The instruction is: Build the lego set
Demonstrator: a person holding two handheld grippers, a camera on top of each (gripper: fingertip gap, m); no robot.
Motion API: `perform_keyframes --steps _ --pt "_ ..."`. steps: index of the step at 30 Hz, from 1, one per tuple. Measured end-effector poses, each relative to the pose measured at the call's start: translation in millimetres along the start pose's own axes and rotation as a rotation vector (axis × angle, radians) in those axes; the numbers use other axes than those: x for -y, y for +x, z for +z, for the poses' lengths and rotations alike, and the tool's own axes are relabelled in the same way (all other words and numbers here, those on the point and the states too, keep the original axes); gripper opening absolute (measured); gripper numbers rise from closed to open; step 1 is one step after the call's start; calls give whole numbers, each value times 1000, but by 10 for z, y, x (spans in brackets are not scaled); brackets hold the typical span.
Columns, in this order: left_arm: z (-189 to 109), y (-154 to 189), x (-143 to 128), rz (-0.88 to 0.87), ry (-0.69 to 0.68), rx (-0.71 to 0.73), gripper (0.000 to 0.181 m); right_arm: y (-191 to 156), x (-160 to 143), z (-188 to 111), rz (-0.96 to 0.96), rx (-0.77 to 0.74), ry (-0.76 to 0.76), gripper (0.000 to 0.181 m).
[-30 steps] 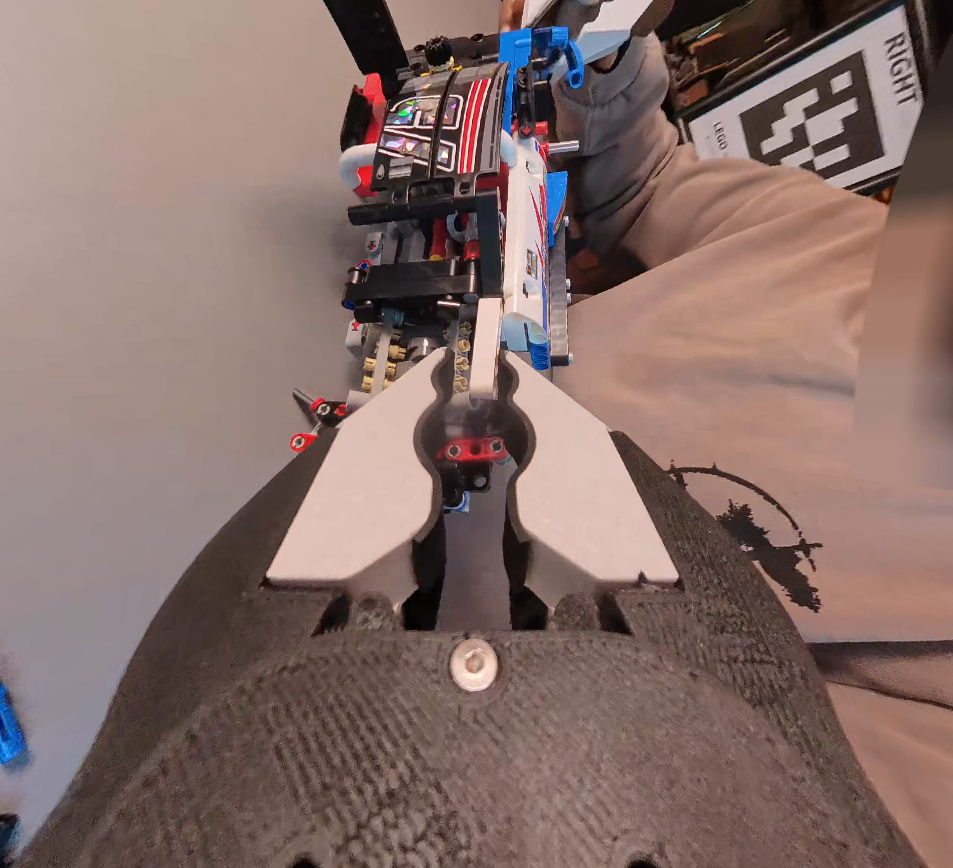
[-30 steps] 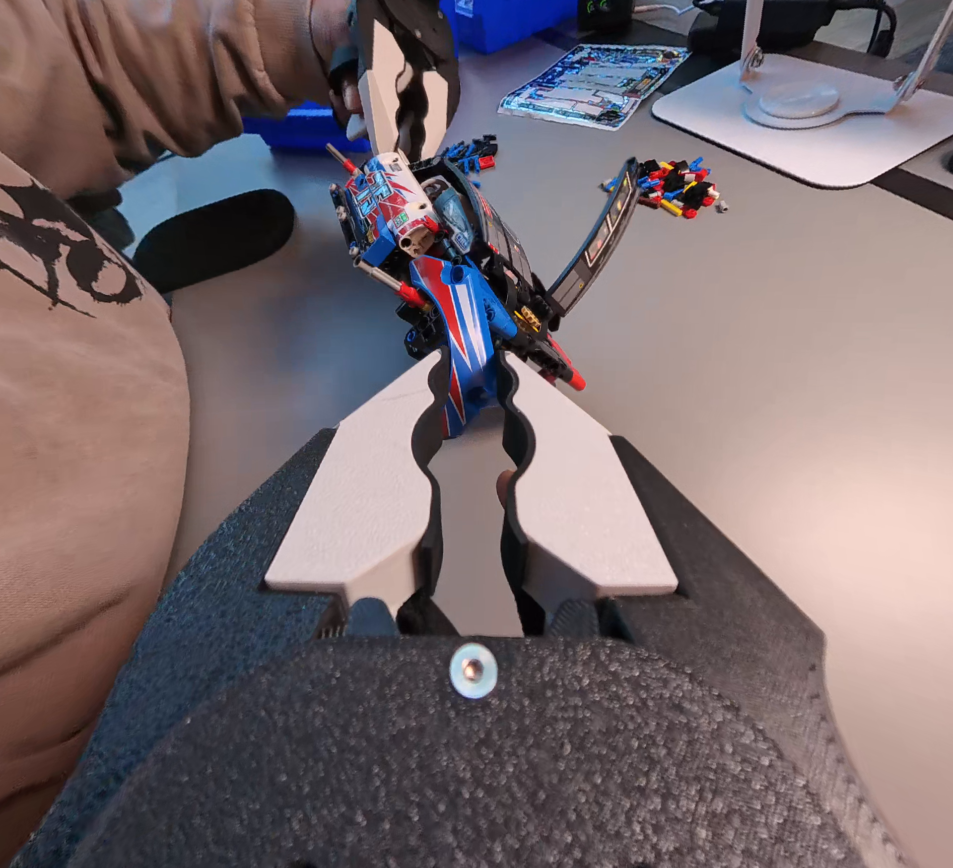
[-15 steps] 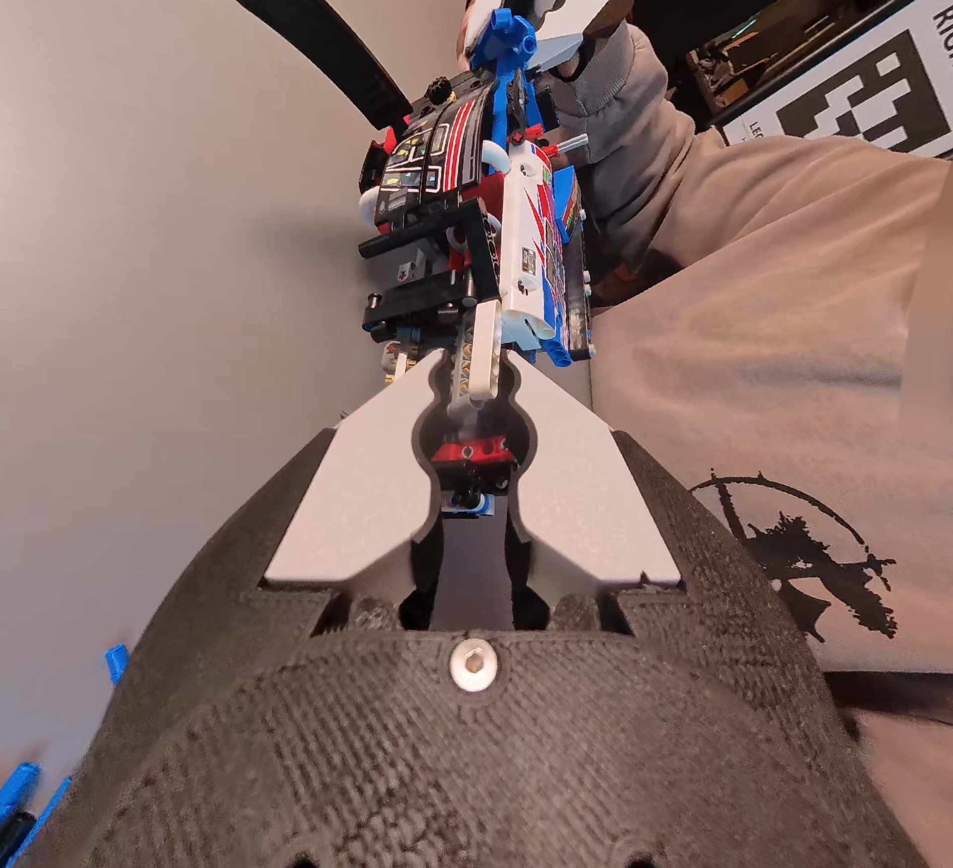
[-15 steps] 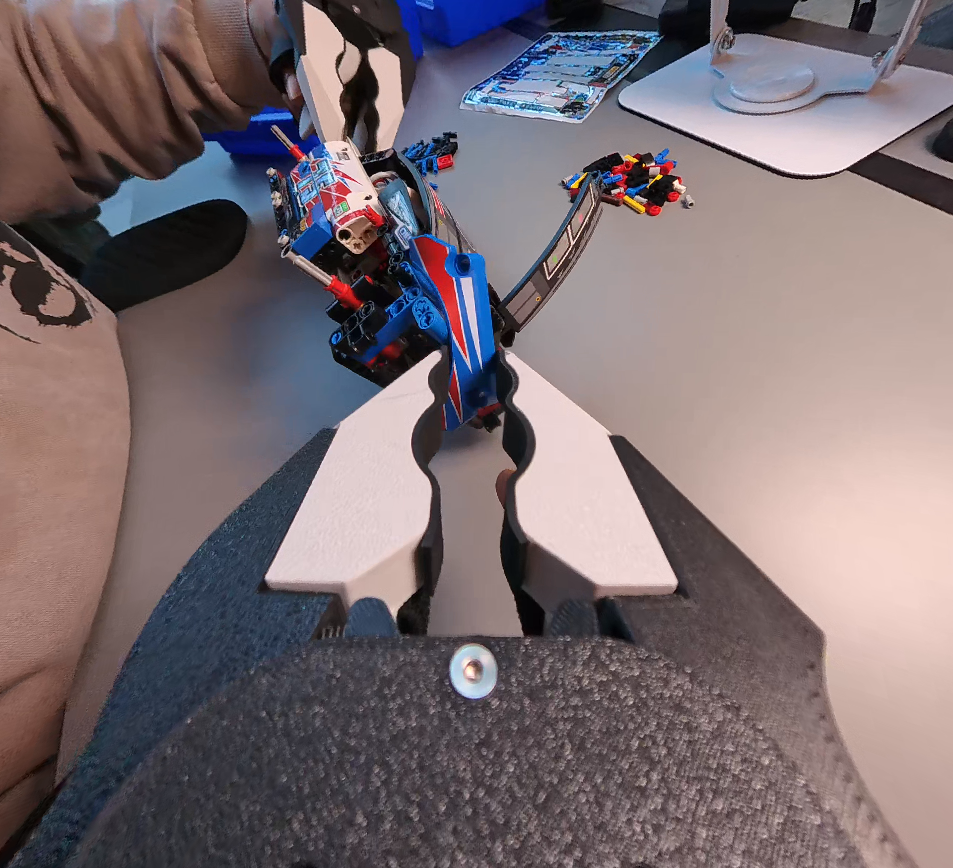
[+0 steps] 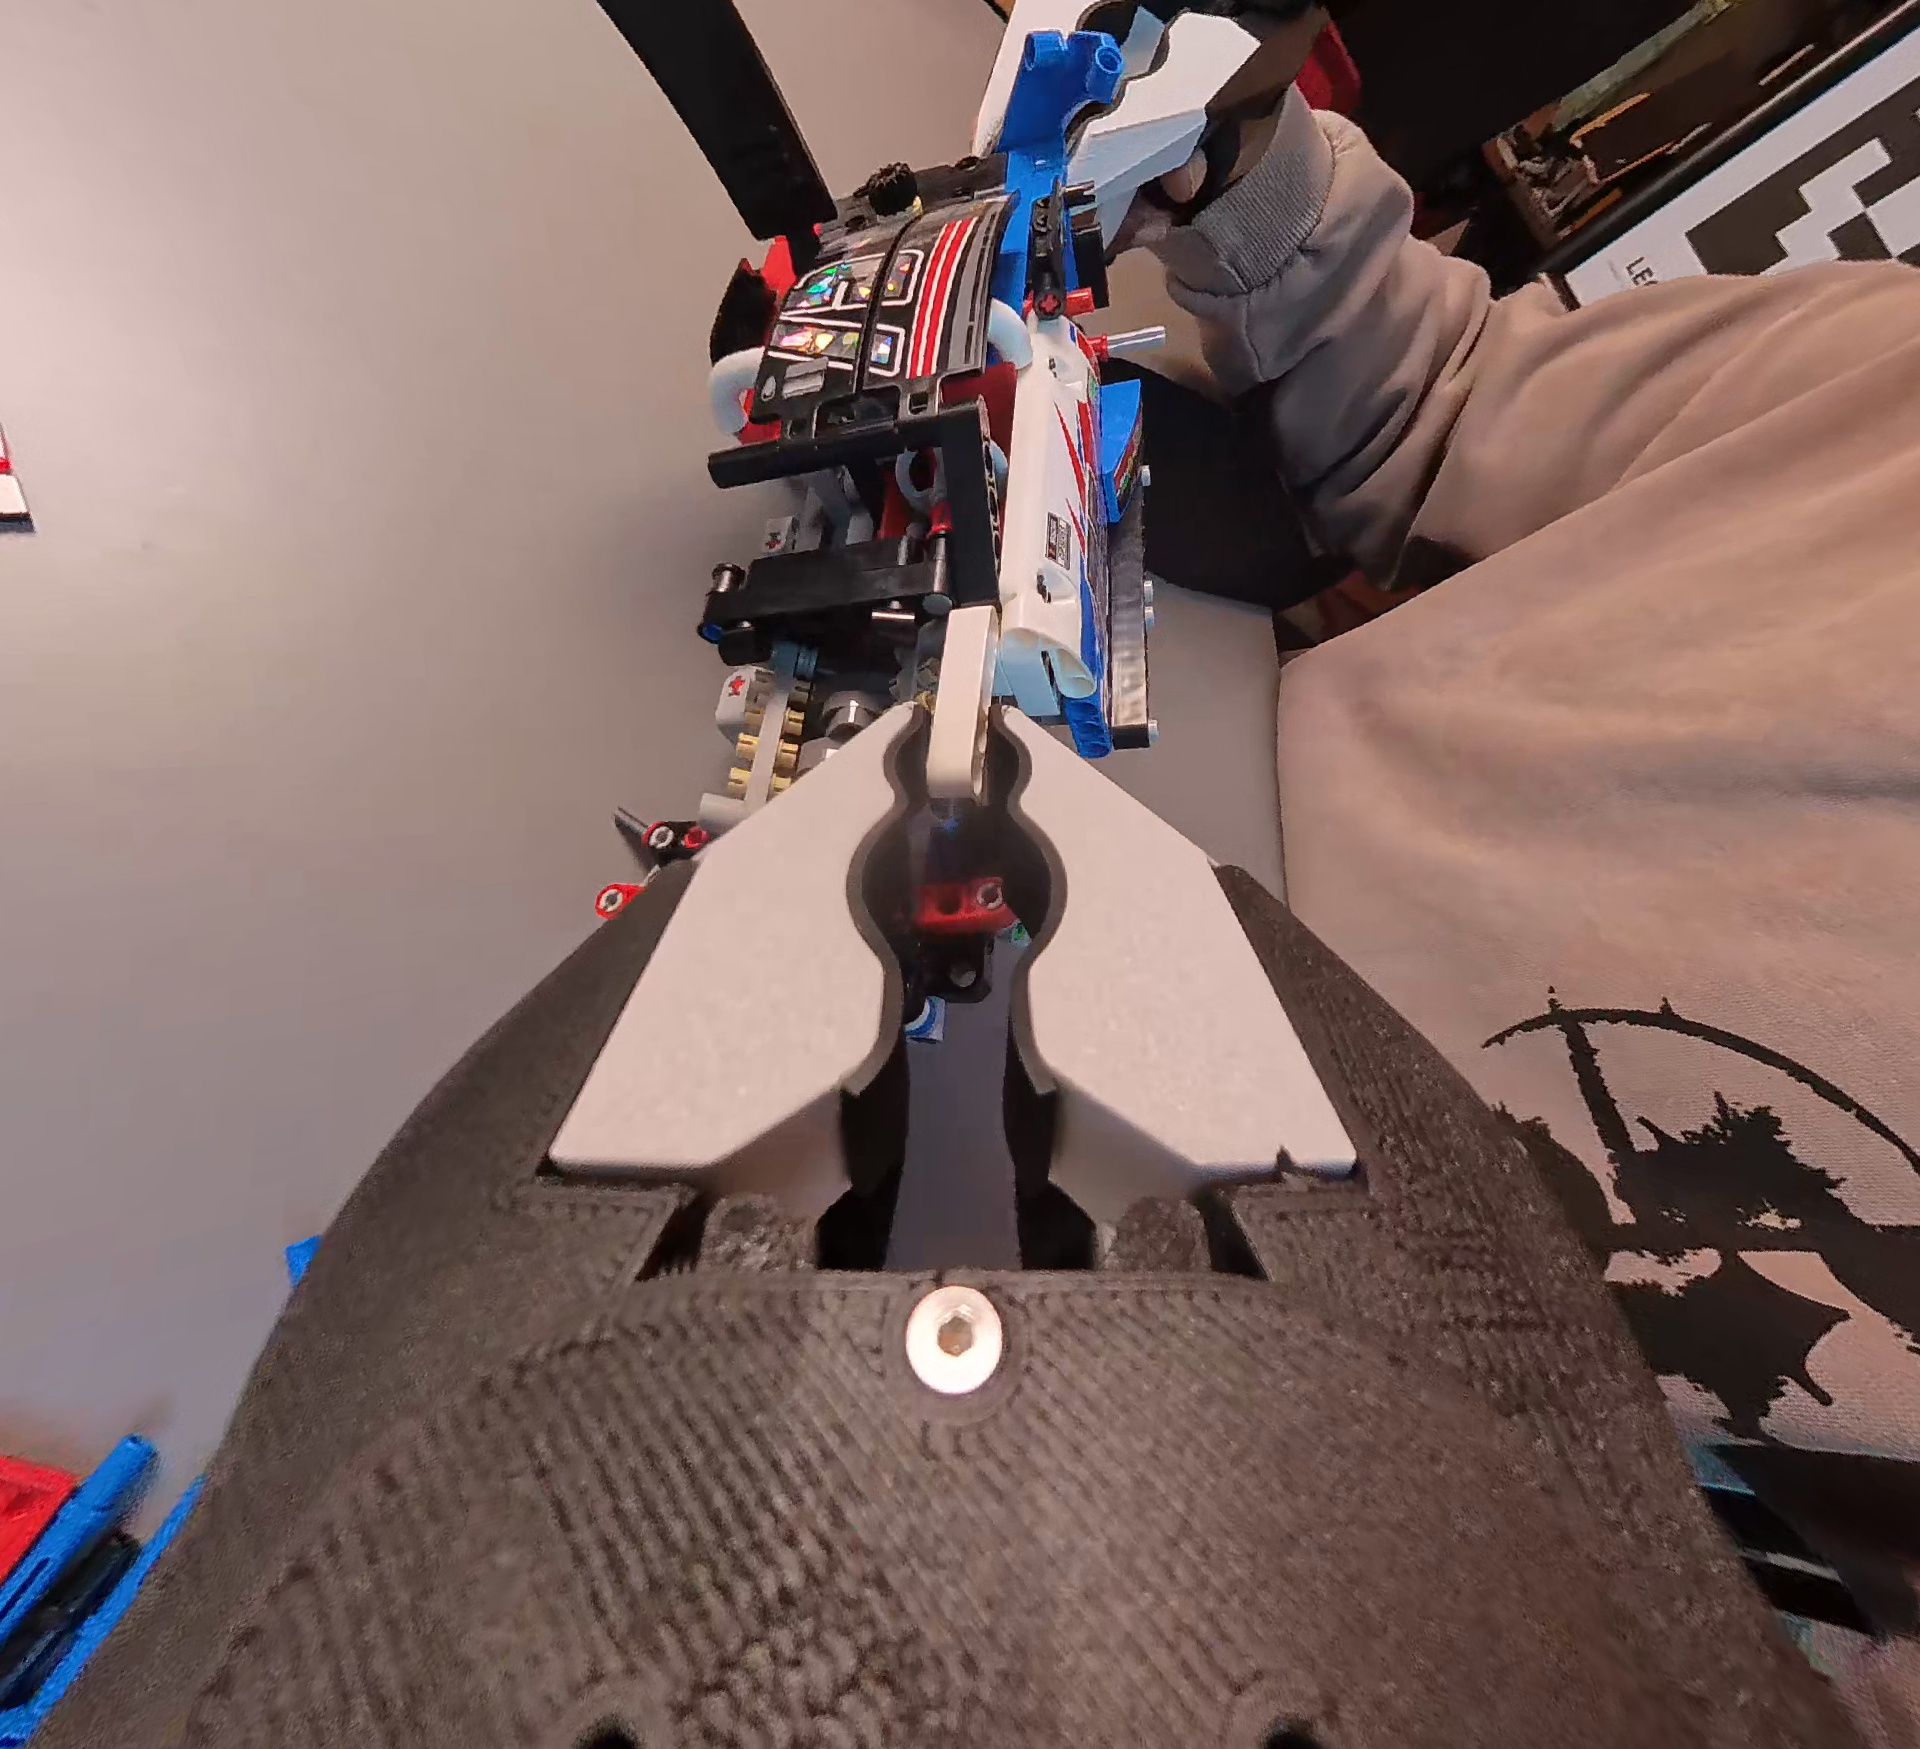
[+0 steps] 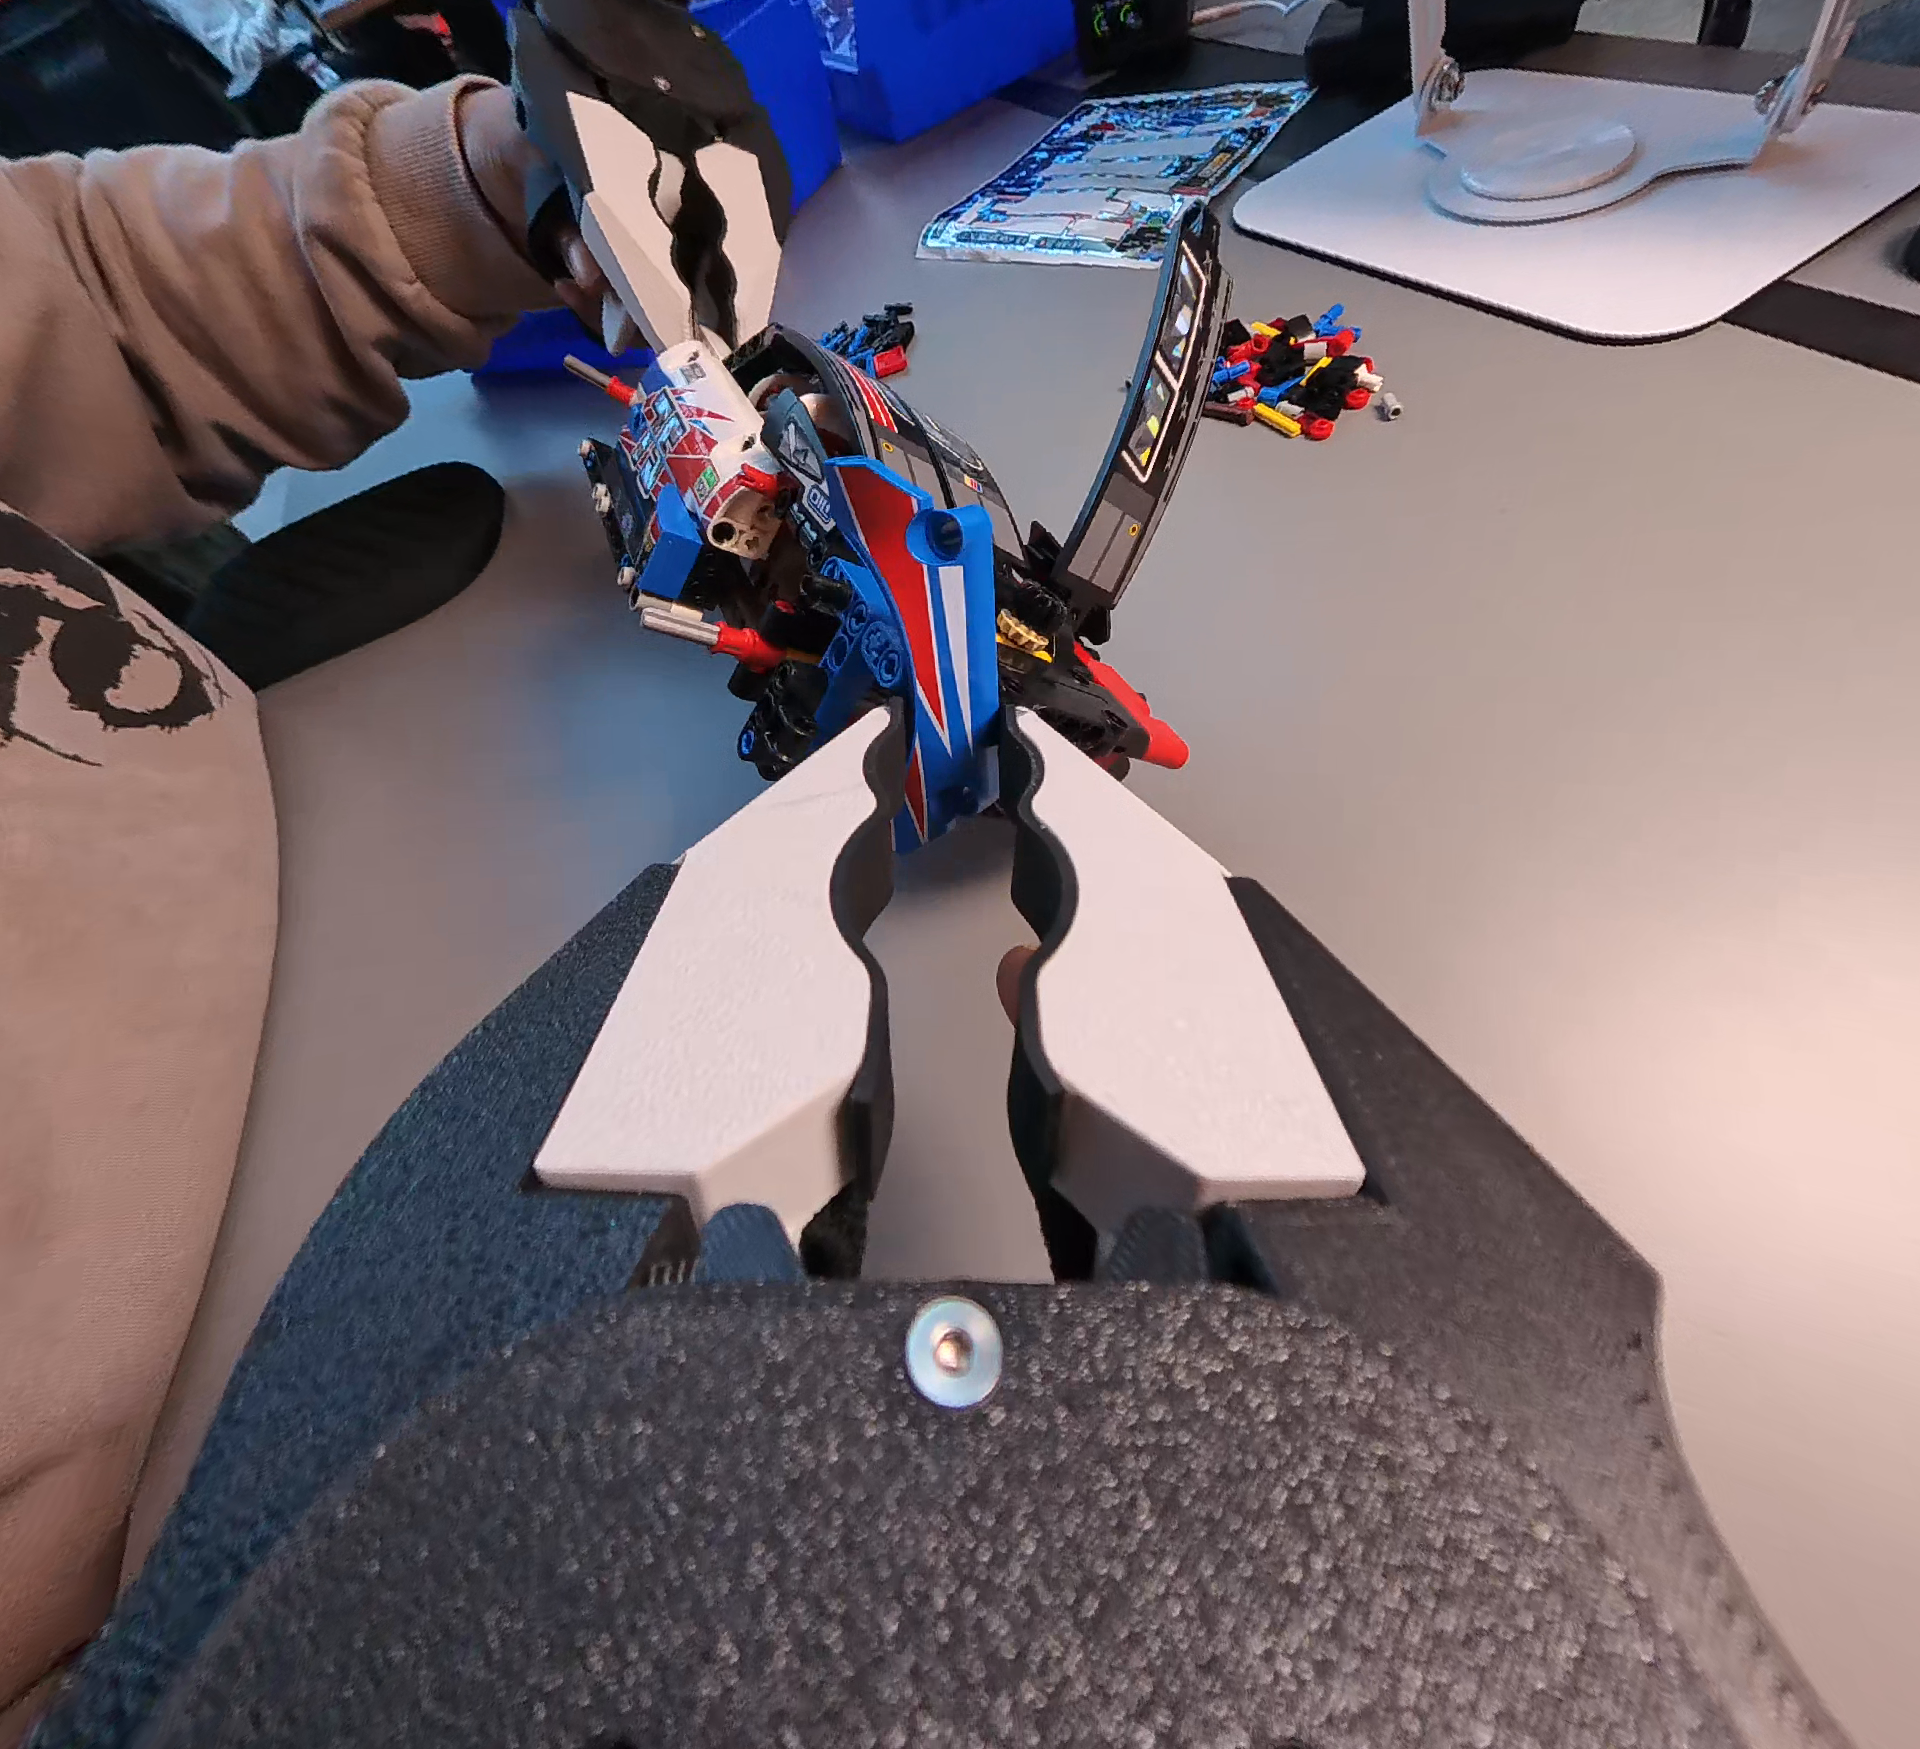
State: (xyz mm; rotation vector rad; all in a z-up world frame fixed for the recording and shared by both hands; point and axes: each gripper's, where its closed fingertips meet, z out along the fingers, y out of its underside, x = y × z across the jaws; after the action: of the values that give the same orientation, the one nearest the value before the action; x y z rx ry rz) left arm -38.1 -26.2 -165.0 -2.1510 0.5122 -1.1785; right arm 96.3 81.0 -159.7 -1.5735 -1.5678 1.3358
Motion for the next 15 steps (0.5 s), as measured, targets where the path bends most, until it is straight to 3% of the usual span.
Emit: perform_keyframes --steps 5,12,15 --pt "29 76 -35 -3 -16 -27 7 5 -14 -5 9 -11 44 14" --pt "44 286 -45 -320 100 -322 6 -96 132 -100 36 23 80 13" --pt "62 334 -70 -379 161 -402 6 -85 157 -93 53 11 56 13"
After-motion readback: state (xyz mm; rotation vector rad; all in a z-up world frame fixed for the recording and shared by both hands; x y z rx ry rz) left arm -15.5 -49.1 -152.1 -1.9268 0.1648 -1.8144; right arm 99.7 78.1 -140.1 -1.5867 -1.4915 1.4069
